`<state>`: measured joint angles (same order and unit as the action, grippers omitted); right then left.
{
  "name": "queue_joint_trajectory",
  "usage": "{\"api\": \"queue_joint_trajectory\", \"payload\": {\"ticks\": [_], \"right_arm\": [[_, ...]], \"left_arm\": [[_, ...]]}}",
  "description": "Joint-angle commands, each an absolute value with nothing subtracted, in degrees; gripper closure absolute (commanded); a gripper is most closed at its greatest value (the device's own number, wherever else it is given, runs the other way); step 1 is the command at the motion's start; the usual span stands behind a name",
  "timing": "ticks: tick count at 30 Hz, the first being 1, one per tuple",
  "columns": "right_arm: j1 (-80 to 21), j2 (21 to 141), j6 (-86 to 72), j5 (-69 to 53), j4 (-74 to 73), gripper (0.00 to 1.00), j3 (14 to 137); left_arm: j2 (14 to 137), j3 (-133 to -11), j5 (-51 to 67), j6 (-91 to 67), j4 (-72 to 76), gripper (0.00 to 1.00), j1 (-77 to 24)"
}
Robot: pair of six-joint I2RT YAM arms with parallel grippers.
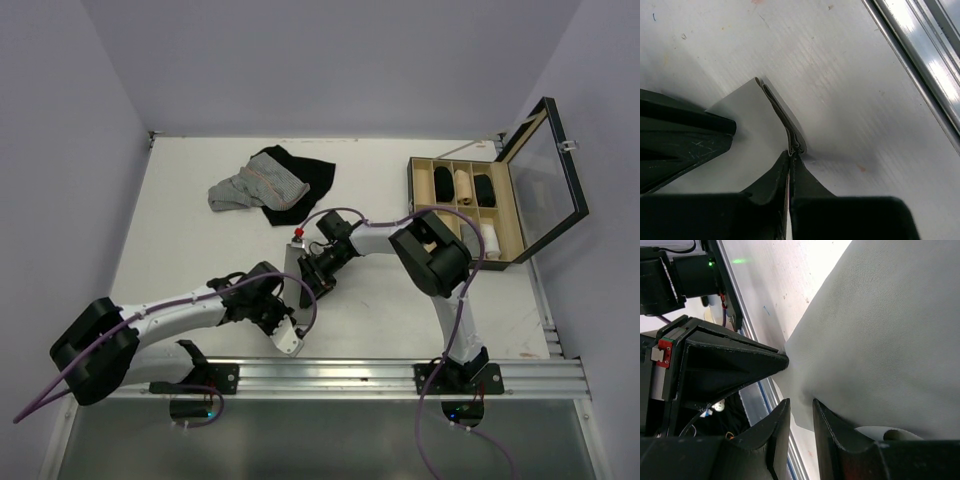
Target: Roll the underwear
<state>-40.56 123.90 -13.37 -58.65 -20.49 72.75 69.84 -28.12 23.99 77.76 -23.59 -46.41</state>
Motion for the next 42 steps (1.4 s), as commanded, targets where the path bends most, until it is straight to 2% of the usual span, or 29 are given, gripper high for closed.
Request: {"api": "queue_joint_trajectory", "payload": {"ticks": [1,9,14,23,31,42], "right_arm": [[-40.8,125.9,-9.9,-51.9,-22.0,0.7,72.7],[-41.6,120.4,-10.8,-53.3,-20.9,0.69,70.5],[-40.7,116.4,-11.0,-50.7,-20.7,0.69,75.7],[-41.0,126.6,-7.4,-47.2,-26.4,0.69,80.9],[-41.1,128.2,-4.1,-46.5,-28.7,0.7,81.0],[-41.1,128.8,-3.3,-46.8,-29.8,0.7,81.7]], "left_arm": [[70.2,-28.7,24.6,77.8,-25.1,1.0,-47.0],[67.1,-30.8,32.5,69.3,-31.4,1.0,-46.9],[66.0,-31.2,35.2,64.3,-31.7,1.0,-46.8],[71.5,-37.6,42.9,57.1,-32.3,1.0,-39.0],[79.3,-42.4,47.0,55.8,-34.6,1.0,-29.0],[86.5,-43.4,43.9,51.6,-30.9,1.0,-23.5]]}}
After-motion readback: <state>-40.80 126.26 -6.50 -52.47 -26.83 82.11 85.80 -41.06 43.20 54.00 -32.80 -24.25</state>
